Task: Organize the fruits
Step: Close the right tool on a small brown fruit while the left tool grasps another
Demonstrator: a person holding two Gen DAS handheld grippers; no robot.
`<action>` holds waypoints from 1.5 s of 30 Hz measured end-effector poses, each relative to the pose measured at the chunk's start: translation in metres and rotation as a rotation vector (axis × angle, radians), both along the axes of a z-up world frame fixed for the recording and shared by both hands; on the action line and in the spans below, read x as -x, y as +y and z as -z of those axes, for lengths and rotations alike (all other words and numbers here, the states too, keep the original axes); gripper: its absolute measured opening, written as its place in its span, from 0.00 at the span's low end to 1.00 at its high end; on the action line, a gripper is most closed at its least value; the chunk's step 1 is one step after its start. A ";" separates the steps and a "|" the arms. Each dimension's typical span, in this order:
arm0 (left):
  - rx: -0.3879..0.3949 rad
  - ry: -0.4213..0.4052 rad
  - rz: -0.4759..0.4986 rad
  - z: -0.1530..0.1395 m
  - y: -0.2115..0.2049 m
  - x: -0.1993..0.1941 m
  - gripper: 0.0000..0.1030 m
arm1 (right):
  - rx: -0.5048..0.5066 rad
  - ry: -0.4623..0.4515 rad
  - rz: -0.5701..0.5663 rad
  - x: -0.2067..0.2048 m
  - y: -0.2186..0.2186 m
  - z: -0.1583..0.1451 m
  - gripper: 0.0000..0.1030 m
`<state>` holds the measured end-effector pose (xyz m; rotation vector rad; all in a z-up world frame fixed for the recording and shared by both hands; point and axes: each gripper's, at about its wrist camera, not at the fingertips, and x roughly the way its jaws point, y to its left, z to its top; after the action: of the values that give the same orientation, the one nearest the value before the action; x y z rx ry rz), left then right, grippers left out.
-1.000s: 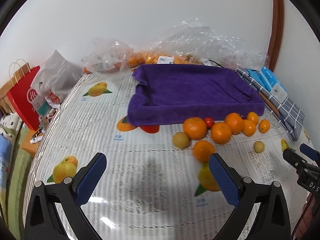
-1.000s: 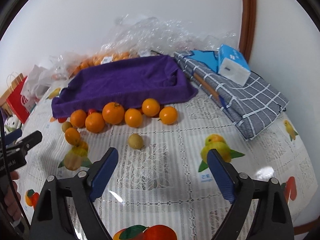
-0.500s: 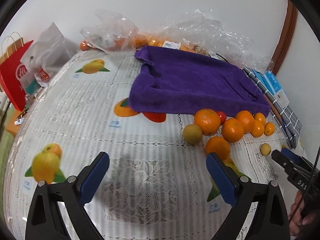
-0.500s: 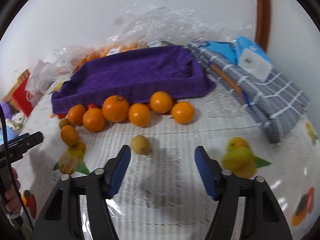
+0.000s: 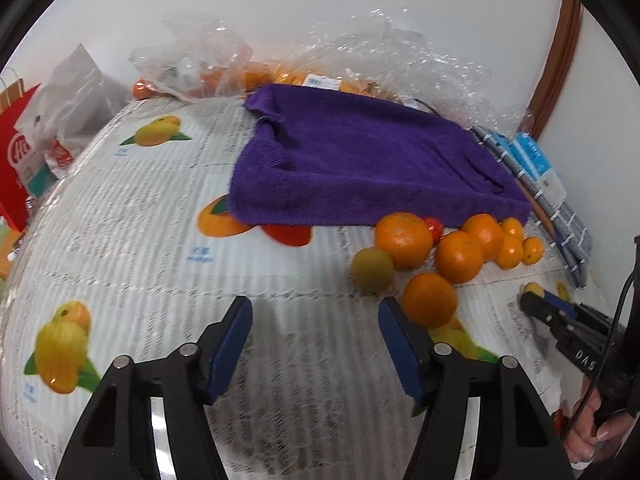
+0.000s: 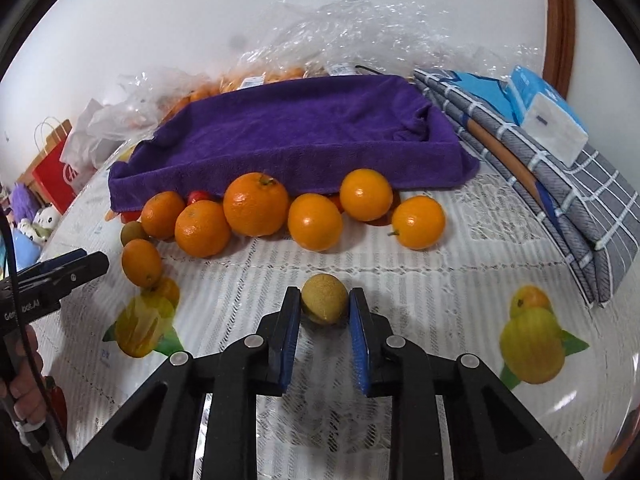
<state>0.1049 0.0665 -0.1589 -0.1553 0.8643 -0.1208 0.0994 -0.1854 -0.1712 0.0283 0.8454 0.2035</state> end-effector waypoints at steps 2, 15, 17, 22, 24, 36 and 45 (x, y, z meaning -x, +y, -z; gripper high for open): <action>0.001 -0.017 0.020 -0.004 -0.005 -0.004 0.59 | 0.039 -0.009 0.010 0.005 -0.004 -0.001 0.24; 0.088 0.001 0.100 -0.001 -0.011 -0.030 0.28 | 0.058 -0.004 0.017 0.011 -0.013 0.002 0.24; 0.110 0.009 0.106 0.001 -0.011 -0.032 0.24 | 0.065 -0.004 0.014 0.011 -0.011 0.002 0.24; 0.073 -0.002 0.096 -0.002 -0.011 -0.024 0.24 | 0.065 -0.006 0.016 0.011 -0.012 0.001 0.24; 0.036 0.001 0.082 -0.005 -0.008 -0.019 0.24 | 0.067 -0.005 0.022 0.011 -0.012 0.002 0.24; -0.029 -0.005 0.049 0.005 0.001 -0.011 0.26 | 0.055 -0.001 0.019 0.011 -0.014 0.003 0.24; 0.006 -0.004 0.029 0.007 0.004 -0.021 0.26 | 0.052 -0.001 0.018 0.011 -0.014 0.004 0.24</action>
<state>0.1263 0.0705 -0.1655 -0.1484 0.8623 -0.1505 0.0887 -0.1995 -0.1751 -0.0130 0.8491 0.1640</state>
